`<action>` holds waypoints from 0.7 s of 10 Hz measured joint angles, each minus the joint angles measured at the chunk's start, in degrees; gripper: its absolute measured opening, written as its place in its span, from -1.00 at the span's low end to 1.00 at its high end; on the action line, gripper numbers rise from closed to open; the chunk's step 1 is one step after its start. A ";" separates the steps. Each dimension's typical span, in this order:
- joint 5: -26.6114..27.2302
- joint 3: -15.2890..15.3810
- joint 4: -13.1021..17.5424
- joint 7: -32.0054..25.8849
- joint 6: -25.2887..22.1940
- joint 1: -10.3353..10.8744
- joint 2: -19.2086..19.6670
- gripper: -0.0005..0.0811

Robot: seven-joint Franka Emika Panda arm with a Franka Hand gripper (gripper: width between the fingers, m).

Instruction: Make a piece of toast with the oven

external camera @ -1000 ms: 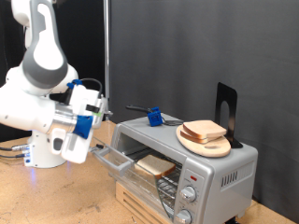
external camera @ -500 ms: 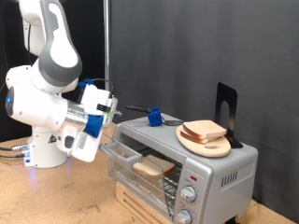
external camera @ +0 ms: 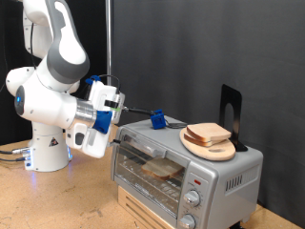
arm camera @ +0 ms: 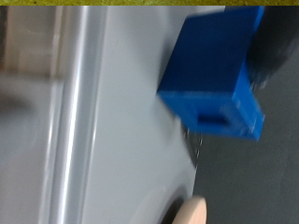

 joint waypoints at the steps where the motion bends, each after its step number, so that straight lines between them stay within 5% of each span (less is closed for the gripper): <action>1: -1.36 -0.58 -0.40 0.37 -1.36 -0.63 -0.95 0.99; 7: -2.18 -3.03 -0.95 2.48 2.43 -4.26 -3.45 0.99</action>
